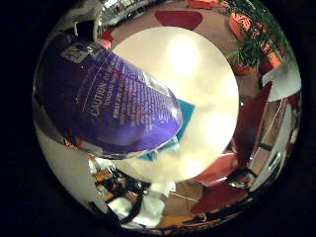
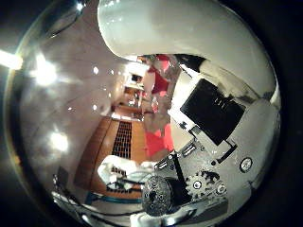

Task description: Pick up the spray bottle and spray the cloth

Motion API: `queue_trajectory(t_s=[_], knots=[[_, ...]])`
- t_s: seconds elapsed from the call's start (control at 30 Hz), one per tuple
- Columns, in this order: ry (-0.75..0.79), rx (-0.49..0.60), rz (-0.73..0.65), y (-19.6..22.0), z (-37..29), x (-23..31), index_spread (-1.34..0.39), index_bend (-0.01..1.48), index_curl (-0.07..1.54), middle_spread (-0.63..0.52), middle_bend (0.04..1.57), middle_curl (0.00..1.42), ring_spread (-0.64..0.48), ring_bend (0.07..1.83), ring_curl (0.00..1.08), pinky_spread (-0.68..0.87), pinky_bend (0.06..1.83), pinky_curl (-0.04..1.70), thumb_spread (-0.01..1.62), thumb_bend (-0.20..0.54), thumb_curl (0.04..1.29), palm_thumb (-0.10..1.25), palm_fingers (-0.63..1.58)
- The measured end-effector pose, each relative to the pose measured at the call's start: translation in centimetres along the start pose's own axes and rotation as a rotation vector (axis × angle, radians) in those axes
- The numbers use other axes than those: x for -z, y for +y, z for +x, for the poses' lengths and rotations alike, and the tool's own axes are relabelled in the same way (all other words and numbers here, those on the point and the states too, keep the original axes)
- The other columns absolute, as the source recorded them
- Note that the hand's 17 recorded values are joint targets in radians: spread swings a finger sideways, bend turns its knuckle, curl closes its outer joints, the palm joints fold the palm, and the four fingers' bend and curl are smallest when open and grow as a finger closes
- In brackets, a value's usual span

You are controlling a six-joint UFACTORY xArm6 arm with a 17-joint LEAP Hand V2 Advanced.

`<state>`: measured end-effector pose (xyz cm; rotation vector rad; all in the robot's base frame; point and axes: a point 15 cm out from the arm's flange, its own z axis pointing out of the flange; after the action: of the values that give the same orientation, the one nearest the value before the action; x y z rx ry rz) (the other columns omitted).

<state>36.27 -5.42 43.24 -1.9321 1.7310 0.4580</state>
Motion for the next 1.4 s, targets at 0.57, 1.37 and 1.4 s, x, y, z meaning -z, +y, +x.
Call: queue_trajectory(t_s=[0.57,1.37,1.4], knots=[[0.630,0.100,-0.622,7.5,-1.7,0.0,-0.19,1.18,0.69,-0.09,1.37,0.61,-0.16,1.47,0.57,-0.20,1.03,1.26,1.12,-0.011,0.71,0.97,1.20],[0.793,0.018,-0.926,8.9,1.4,-13.5,-0.19,1.17,0.70,-0.09,1.37,0.61,-0.16,1.47,0.57,-0.21,1.01,1.28,1.15,-0.011,0.71,0.97,1.20],[0.793,0.022,-0.915,8.6,1.4,-13.5,-0.19,1.17,0.70,-0.09,1.37,0.61,-0.16,1.47,0.57,-0.21,1.01,1.28,1.15,-0.011,0.71,0.97,1.20]])
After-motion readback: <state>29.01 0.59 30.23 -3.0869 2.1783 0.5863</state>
